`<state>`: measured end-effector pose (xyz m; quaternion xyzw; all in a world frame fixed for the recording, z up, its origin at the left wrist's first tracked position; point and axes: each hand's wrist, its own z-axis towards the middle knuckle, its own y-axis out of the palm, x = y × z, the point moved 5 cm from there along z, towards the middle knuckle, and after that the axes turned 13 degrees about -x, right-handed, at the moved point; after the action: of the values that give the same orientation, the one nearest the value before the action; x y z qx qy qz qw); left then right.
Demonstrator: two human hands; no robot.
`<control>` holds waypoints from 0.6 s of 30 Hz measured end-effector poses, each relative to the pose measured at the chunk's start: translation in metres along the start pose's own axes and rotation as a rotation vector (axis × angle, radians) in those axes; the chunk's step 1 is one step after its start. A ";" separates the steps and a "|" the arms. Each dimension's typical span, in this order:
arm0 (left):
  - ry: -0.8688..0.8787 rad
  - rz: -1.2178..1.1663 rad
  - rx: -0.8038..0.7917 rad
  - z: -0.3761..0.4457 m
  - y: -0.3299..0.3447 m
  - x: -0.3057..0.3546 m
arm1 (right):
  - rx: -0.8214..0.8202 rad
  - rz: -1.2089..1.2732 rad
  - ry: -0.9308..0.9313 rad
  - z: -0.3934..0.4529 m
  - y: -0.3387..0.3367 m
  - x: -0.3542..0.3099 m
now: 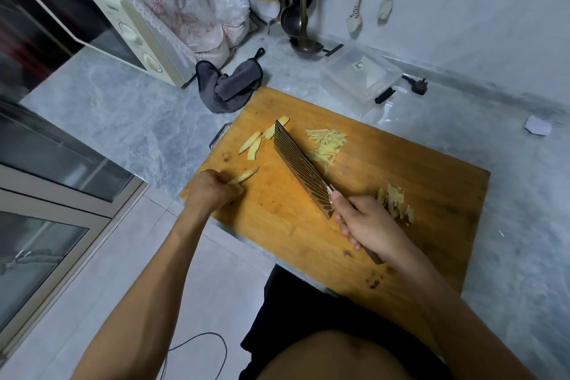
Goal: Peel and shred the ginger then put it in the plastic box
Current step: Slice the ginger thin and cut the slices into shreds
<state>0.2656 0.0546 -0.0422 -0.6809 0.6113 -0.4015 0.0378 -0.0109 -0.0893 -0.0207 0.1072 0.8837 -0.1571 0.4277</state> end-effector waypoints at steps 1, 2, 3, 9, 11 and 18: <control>0.025 -0.061 -0.006 0.001 0.001 -0.003 | 0.006 -0.001 0.006 0.000 0.000 0.000; 0.073 -0.177 -0.001 -0.003 0.003 -0.001 | 0.009 0.001 0.008 0.001 0.001 0.000; 0.134 -0.313 0.008 -0.003 0.007 0.000 | 0.009 0.006 0.008 0.001 0.001 0.000; 0.190 -0.482 0.061 0.000 0.026 0.000 | -0.005 0.020 0.010 0.002 0.007 -0.002; 0.189 -0.421 0.060 0.002 0.029 -0.003 | -0.005 0.018 0.004 0.002 0.008 -0.004; 0.358 0.015 -0.003 0.000 0.043 0.011 | 0.024 0.012 -0.007 -0.001 0.003 -0.004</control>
<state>0.2300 0.0343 -0.0604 -0.5940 0.6140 -0.5151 -0.0696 -0.0079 -0.0868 -0.0173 0.1170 0.8795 -0.1657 0.4305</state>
